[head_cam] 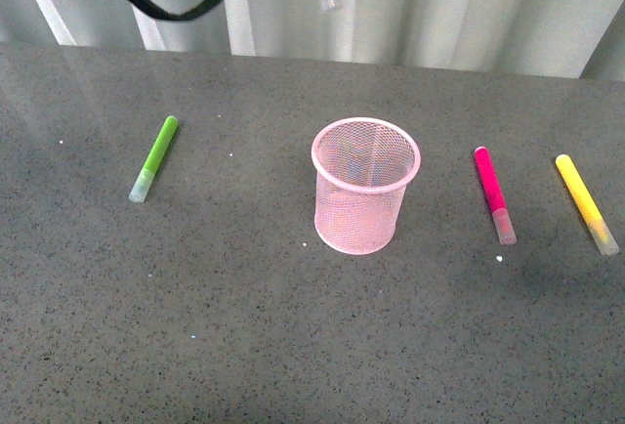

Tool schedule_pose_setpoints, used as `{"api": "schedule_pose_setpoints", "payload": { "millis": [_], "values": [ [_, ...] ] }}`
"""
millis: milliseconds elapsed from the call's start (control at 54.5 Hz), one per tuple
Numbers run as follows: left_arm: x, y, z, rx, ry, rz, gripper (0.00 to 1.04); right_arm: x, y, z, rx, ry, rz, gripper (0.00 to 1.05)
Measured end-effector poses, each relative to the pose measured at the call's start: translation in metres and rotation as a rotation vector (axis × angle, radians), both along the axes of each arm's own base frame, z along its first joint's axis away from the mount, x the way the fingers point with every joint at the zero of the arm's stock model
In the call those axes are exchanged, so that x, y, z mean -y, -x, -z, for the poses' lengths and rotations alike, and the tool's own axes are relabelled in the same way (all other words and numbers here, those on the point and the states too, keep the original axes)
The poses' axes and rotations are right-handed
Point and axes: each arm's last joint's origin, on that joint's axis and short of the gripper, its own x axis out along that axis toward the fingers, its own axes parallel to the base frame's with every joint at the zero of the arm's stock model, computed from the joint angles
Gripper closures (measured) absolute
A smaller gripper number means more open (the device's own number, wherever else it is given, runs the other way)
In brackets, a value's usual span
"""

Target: Insert purple and pink pens into pink cup

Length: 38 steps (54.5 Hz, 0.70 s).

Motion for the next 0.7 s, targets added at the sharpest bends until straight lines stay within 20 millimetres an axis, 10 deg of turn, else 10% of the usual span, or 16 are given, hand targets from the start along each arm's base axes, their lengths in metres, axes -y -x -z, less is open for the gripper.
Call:
{"api": "schedule_pose_setpoints", "payload": {
  "millis": [330, 697],
  "values": [
    [0.03, 0.034, 0.045, 0.015, 0.043, 0.068, 0.93, 0.0, 0.0, 0.0, 0.0, 0.0, 0.0, 0.07],
    [0.044, 0.025, 0.082, -0.004, 0.004, 0.041, 0.93, 0.0, 0.0, 0.0, 0.0, 0.0, 0.0, 0.07]
  ]
}}
